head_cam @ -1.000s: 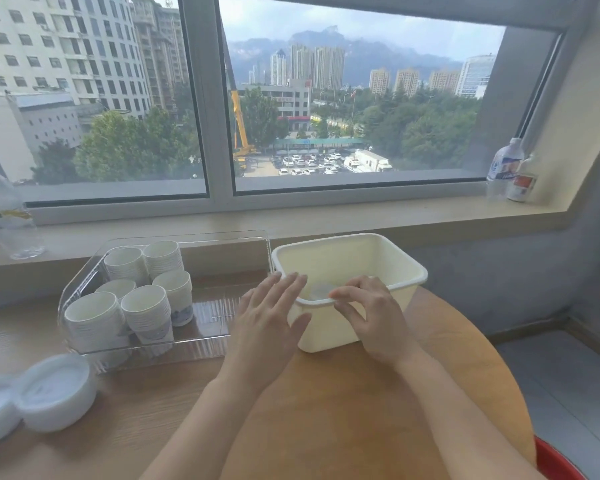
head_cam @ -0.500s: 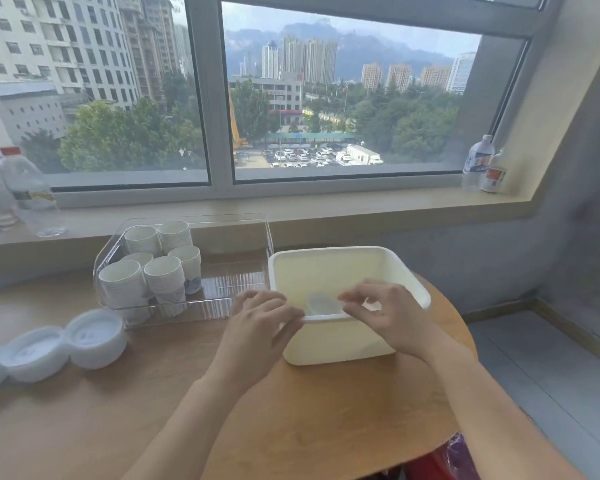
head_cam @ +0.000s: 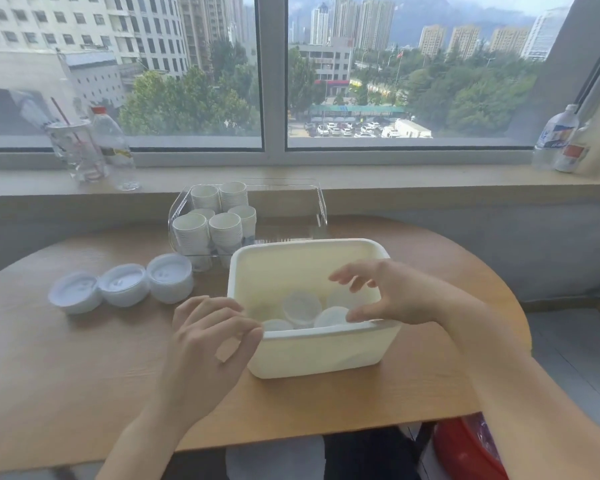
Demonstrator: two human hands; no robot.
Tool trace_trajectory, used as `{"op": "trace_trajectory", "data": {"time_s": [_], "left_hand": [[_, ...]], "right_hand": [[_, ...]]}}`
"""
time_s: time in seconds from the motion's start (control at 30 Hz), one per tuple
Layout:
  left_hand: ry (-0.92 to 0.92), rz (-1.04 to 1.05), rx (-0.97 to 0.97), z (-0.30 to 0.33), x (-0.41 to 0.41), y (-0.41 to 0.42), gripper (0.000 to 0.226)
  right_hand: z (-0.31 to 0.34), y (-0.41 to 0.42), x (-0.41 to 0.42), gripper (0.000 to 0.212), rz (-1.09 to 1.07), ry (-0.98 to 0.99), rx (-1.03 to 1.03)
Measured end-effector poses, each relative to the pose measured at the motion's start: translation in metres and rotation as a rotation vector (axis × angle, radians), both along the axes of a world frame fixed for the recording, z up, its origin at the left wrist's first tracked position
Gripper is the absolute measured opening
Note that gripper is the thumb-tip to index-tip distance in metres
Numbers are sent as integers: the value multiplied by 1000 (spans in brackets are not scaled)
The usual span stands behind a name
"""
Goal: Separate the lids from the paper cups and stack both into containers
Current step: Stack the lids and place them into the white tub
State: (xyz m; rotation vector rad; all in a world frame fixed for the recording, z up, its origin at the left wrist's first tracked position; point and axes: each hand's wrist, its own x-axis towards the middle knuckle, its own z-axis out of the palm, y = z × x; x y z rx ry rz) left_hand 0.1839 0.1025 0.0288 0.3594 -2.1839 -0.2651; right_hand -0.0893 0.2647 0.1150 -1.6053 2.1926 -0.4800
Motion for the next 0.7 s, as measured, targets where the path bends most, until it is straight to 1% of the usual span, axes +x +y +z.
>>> {"op": "trace_trajectory", "data": {"time_s": [0.1, 0.27, 0.4, 0.5, 0.6, 0.7], "left_hand": [[-2, 49, 6, 6, 21, -7, 25], [5, 87, 75, 20, 28, -23, 19], [-16, 18, 125, 38, 8, -35, 13], [-41, -56, 171, 49, -13, -43, 13], [-91, -99, 230, 52, -29, -48, 15], [-127, -136, 294, 46, -37, -49, 27]], "right_hand": [[0, -20, 15, 61, 57, 16, 75], [-9, -51, 27, 51, 105, 54, 184], [-20, -67, 32, 50, 113, 127, 309], [-28, -71, 32, 46, 119, 165, 373], [-30, -73, 28, 35, 106, 154, 308], [-26, -75, 20, 22, 30, 80, 135]]}}
